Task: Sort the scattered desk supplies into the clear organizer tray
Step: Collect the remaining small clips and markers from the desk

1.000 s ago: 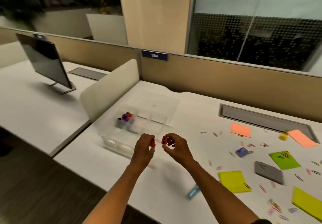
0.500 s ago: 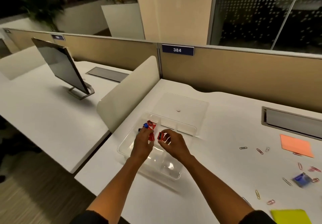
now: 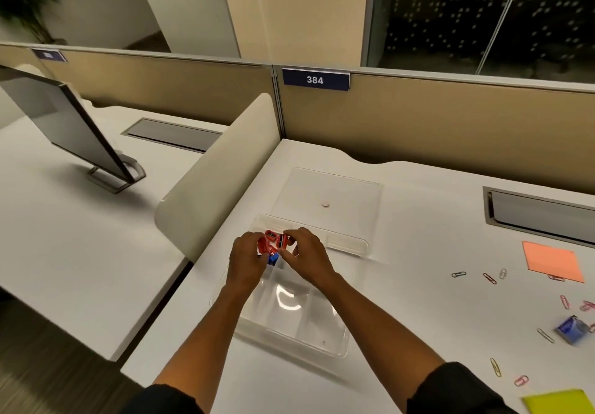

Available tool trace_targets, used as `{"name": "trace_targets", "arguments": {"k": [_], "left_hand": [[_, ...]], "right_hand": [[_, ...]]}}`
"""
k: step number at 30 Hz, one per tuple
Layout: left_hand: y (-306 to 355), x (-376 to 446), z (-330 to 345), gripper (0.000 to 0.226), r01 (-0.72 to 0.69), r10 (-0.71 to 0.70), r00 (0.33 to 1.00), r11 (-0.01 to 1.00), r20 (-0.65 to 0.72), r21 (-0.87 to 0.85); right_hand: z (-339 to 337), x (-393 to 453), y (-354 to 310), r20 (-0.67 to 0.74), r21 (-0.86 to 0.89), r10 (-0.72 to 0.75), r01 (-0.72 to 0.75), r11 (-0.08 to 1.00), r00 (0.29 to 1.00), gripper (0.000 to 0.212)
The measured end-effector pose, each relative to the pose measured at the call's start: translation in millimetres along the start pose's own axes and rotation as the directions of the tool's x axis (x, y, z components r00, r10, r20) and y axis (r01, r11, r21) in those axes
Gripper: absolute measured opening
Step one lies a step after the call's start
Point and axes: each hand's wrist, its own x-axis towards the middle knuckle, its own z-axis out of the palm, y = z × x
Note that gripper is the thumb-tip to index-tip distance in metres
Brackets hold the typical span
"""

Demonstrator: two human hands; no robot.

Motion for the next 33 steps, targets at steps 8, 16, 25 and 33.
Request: {"name": "trace_targets", "arguments": {"k": [8,16,25,33], "left_hand": [[-11.8,20.4,0.5,0.039,-0.080,0.076,0.995,0.995,0.063,0.065],[-15.5,30.6,-11.3,0.046,-0.131,0.123,0.984,0.989,0.126,0.062],[4.2,19.7,-14.7,0.040,-0.423,0.422,0.903,0.906,0.079,-0.010],[51.1,-11.9,21.9,0.042,-0.661,0.668,0.740,0.744,0.080,-0.098]], "right_hand": [[18.0,19.2,-3.1,0.020,-0.053,0.038,-0.037,0.998,0.999,0.047],[4.1,12.2,2.4,-0.083,-0.103,0.018,-0.026,0.994,0.996,0.046],[-31.9,-39.6,17.6,-0.309,-0.123,0.057,-0.100,0.987,0.949,0.037],[-61.7,-108.8,28.0,-0.481,-0.140,0.155,-0.250,0.958,0.863,0.035]]}}
